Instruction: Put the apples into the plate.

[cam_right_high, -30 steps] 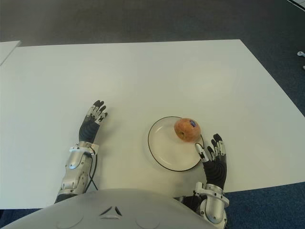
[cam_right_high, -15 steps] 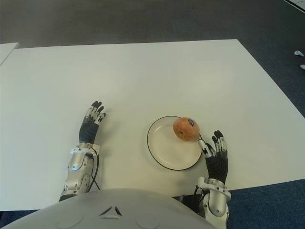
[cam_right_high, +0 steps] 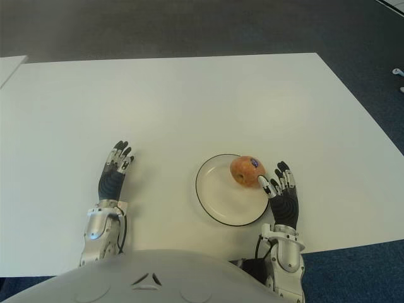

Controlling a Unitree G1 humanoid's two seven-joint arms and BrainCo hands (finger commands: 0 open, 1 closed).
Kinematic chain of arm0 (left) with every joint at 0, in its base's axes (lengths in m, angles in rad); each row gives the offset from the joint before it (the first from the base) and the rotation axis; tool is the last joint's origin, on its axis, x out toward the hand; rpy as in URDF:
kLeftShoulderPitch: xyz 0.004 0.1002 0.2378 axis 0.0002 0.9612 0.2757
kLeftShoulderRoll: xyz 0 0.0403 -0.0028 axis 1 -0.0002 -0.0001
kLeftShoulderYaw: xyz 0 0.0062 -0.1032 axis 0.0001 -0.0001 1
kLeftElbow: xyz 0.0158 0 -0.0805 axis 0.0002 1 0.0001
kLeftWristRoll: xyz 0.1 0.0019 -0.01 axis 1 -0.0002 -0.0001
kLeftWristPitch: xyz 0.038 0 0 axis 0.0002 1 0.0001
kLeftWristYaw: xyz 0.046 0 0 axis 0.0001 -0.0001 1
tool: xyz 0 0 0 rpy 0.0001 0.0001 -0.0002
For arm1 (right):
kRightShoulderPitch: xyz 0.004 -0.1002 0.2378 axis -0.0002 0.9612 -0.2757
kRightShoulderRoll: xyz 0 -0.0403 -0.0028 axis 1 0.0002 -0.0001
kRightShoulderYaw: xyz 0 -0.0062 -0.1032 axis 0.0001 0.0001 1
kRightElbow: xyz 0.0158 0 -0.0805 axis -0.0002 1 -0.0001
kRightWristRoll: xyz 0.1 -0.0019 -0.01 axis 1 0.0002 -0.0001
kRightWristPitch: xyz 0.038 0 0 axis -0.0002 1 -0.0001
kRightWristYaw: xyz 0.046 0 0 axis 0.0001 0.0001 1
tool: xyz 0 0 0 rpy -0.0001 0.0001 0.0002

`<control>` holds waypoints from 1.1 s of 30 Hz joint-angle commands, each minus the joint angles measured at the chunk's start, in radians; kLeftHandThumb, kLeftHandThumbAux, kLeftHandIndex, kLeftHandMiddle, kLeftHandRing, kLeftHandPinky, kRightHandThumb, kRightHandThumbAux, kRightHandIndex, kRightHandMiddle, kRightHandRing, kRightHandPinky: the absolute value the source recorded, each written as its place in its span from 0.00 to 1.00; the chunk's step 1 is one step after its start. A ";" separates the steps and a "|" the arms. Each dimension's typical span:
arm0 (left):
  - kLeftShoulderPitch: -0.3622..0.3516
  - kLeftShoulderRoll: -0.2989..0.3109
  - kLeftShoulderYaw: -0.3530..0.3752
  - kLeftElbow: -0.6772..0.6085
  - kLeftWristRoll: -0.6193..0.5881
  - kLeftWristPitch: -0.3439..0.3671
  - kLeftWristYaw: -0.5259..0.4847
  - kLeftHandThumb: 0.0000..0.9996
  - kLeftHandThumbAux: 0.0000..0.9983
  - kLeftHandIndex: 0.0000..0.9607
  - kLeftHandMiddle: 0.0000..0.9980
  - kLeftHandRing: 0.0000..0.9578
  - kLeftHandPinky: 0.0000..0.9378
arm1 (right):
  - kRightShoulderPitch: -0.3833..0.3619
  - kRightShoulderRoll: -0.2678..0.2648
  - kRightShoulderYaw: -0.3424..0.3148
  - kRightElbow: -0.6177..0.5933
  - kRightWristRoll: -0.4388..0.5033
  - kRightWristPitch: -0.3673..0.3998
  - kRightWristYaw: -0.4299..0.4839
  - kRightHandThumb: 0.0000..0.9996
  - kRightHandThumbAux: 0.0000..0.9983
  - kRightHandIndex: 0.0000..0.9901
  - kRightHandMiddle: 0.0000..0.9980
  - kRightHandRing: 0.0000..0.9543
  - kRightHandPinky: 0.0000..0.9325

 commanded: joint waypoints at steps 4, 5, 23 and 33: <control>0.056 0.006 -0.027 -0.014 0.027 0.002 -0.004 0.07 0.54 0.05 0.02 0.00 0.00 | 0.004 -0.031 -0.031 -0.037 0.028 0.085 0.036 0.03 0.54 0.01 0.07 0.02 0.00; 0.058 0.007 -0.029 -0.012 0.028 -0.002 -0.004 0.07 0.55 0.05 0.02 0.00 0.00 | 0.003 -0.038 -0.036 -0.041 0.031 0.094 0.042 0.03 0.54 0.01 0.07 0.02 0.00; 0.128 0.007 -0.062 -0.037 0.029 -0.057 -0.010 0.06 0.60 0.04 0.02 0.00 0.01 | -0.070 -0.153 -0.139 -0.079 0.076 0.233 0.149 0.02 0.56 0.00 0.03 0.00 0.00; 0.151 0.002 -0.086 -0.053 0.065 -0.066 0.013 0.07 0.55 0.04 0.00 0.00 0.02 | -0.100 -0.168 -0.153 -0.062 0.078 0.233 0.170 0.01 0.56 0.00 0.06 0.02 0.00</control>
